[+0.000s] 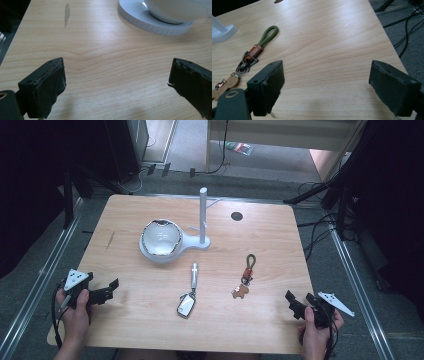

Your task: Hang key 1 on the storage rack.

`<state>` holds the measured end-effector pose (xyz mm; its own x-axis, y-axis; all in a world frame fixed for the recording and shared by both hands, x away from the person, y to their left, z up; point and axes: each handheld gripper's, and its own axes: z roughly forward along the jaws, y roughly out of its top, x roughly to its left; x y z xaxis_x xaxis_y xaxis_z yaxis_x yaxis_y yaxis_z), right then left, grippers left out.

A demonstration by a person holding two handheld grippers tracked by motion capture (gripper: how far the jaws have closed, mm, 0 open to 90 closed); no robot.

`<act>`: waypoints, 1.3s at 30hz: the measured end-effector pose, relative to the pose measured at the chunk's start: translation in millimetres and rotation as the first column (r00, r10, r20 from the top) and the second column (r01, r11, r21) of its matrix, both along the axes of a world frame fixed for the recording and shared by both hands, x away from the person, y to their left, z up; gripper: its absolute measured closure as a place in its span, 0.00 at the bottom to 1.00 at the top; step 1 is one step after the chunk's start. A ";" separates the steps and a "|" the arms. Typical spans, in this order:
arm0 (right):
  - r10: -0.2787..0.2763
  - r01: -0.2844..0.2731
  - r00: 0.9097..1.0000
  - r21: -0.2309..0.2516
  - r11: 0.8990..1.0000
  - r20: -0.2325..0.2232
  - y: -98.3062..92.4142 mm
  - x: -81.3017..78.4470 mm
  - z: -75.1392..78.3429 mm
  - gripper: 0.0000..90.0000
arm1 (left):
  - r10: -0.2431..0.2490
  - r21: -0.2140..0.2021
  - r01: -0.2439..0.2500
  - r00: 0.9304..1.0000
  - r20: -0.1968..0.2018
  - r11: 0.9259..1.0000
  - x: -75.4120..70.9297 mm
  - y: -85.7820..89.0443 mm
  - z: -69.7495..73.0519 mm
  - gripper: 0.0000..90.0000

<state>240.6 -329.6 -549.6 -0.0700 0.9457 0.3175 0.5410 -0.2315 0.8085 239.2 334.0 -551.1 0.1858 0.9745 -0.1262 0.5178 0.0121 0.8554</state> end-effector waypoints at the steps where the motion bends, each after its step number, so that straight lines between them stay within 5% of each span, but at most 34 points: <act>1: -0.001 0.001 1.000 0.002 1.000 -0.003 -0.3 0.3 0.0 0.15 | 0.001 0.000 -0.001 1.000 0.000 1.000 0.0 -0.2 0.0 0.02; 5: -0.005 0.005 1.000 -0.010 1.000 0.006 0.5 0.1 0.3 0.15 | 0.003 0.000 -0.003 1.000 -0.003 1.000 -0.1 -0.3 0.2 0.02; 11: -0.002 0.003 1.000 -0.094 0.996 0.005 10.5 0.7 4.0 0.21 | 0.011 0.012 -0.011 1.000 0.004 1.000 -0.7 -0.9 0.4 0.02; 18: 0.115 -0.122 0.992 -0.185 0.975 -0.049 37.2 9.9 20.1 0.21 | 0.007 0.026 -0.007 1.000 0.008 1.000 -1.4 -2.7 0.6 0.02; 22: 0.158 -0.180 0.981 -0.221 0.959 -0.113 51.6 15.2 27.3 0.21 | 0.007 0.023 -0.007 1.000 0.007 1.000 -1.1 -2.4 0.5 0.02; 31: 0.176 -0.234 0.955 -0.246 0.941 -0.237 70.5 32.3 37.9 0.21 | 0.007 0.022 -0.007 1.000 0.007 1.000 -1.1 -2.3 0.5 0.02; 36: 0.191 -0.272 0.934 -0.254 0.928 -0.302 80.0 40.8 40.6 0.21 | 0.008 0.019 -0.008 1.000 0.009 1.000 -1.3 -2.3 0.4 0.02; 39: 0.198 -0.299 0.912 -0.251 0.921 -0.359 85.6 47.4 41.9 0.21 | 0.007 0.019 -0.007 1.000 0.007 1.000 -1.5 -1.9 0.6 0.02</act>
